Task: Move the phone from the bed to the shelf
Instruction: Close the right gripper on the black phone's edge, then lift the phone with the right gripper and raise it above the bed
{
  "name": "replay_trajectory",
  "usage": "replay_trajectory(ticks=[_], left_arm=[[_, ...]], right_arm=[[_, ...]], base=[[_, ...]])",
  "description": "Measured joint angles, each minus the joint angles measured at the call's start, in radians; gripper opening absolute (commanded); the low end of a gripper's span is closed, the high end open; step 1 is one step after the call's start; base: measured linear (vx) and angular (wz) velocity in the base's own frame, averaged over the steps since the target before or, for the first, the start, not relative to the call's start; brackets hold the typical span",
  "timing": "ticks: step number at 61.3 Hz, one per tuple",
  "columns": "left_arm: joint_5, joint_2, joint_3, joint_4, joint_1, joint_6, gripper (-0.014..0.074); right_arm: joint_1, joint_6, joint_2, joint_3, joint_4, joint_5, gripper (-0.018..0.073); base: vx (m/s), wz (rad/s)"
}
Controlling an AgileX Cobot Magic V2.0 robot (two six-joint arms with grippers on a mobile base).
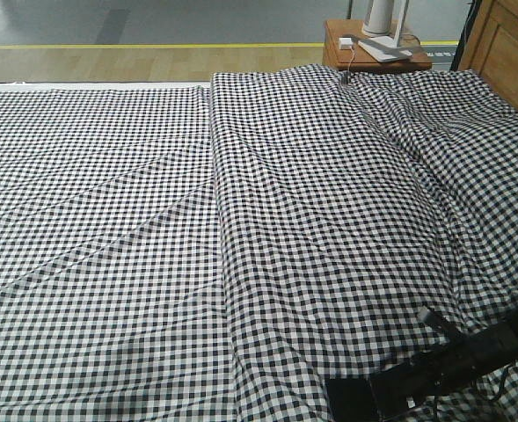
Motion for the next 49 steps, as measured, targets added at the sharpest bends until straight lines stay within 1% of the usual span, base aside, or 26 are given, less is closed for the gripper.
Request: replay_trajectory(ticks=[17,36,49], left_arm=[[0.000,0.000,0.000,0.000,0.000,0.000,0.0001],[0.000,0.000,0.000,0.000,0.000,0.000,0.0001],[0.000,0.000,0.000,0.000,0.000,0.000,0.0001]], right_arm=[[0.003,-0.002,-0.079,0.001,-0.016,0.012,-0.0008],[-0.004,0.001,-0.181,0.001,-0.016,0.143,-0.0004],[-0.021,0.090,-0.290,0.008,-0.012,0.145,-0.0004]], base=[[0.00,0.00],[0.00,0.00],[0.00,0.00]])
